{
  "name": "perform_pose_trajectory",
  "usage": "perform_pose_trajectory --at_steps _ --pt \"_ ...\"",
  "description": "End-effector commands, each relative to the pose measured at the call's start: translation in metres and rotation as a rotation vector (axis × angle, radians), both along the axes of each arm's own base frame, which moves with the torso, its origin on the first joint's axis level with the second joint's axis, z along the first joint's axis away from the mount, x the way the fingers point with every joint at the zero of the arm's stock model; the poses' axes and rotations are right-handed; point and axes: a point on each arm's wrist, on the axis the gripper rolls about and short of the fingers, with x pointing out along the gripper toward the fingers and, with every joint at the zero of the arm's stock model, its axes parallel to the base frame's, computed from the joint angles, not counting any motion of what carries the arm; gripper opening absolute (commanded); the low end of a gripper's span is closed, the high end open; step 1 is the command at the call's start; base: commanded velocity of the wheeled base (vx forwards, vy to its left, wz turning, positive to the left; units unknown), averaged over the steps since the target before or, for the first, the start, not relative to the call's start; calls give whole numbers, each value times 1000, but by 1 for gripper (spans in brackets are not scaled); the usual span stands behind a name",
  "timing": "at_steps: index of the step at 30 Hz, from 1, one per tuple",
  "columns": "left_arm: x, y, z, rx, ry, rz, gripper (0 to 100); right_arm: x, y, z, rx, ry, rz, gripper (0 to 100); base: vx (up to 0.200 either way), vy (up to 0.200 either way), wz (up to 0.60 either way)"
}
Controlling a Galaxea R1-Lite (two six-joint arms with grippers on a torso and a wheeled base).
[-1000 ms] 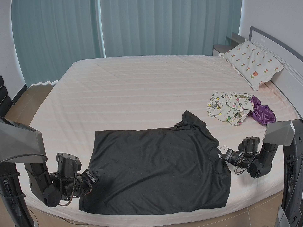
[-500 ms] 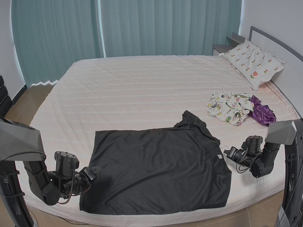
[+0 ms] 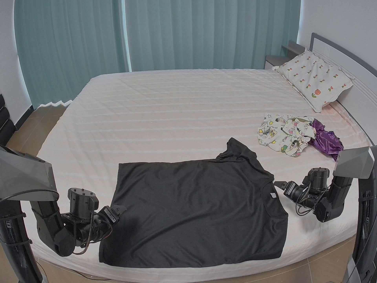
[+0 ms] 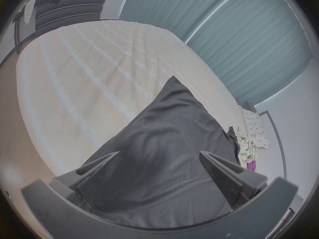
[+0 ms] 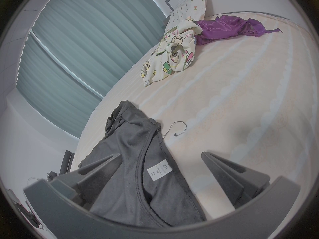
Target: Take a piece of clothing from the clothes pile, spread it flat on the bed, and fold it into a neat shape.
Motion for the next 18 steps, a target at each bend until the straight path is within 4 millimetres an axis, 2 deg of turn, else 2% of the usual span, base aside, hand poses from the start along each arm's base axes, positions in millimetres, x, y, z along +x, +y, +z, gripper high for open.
perform_pose_trajectory --at_steps 1,4,8,17,18 --pt "0 0 -8 7 24 1 100 -4 5 6 3 -3 14 100 0 0 0" --pt "0 0 -8 3 28 5 100 -7 5 7 3 4 17 100 0 0 0" --pt "-2 0 -11 8 43 1 100 -21 16 12 5 25 53 100 0 0 0" --pt "-21 -4 -15 39 106 -49 100 -28 21 10 6 52 69 100 -200 0 0" --pt "-24 -5 -15 52 114 -64 100 -29 23 10 9 54 72 100 0 0 0"
